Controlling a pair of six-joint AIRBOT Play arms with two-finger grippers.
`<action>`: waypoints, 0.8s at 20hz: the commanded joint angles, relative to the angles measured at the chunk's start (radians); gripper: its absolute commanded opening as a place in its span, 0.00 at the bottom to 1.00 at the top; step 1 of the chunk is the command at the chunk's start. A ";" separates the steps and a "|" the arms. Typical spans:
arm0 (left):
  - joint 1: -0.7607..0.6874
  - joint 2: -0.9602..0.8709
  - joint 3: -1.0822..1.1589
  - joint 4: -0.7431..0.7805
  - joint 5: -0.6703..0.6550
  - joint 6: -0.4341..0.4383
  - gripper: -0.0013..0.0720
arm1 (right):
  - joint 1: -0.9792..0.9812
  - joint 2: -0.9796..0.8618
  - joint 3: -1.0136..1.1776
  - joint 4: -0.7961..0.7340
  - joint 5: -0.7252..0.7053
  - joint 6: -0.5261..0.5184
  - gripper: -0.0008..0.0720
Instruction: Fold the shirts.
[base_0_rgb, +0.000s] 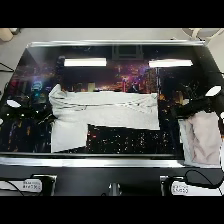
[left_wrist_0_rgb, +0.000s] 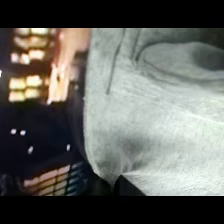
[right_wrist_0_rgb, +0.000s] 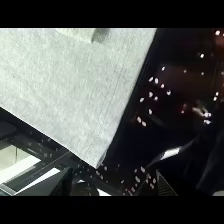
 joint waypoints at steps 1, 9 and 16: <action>-0.008 -0.006 -0.002 0.001 0.018 0.006 0.05 | -0.001 0.000 -0.047 -0.040 0.019 0.004 0.74; -0.008 0.024 -0.002 0.000 -0.052 0.024 0.05 | -0.001 -0.001 -0.292 0.137 -0.163 0.000 0.74; -0.008 0.066 -0.002 0.000 -0.059 0.024 0.05 | 0.000 -0.034 -0.293 0.228 -0.198 0.001 0.62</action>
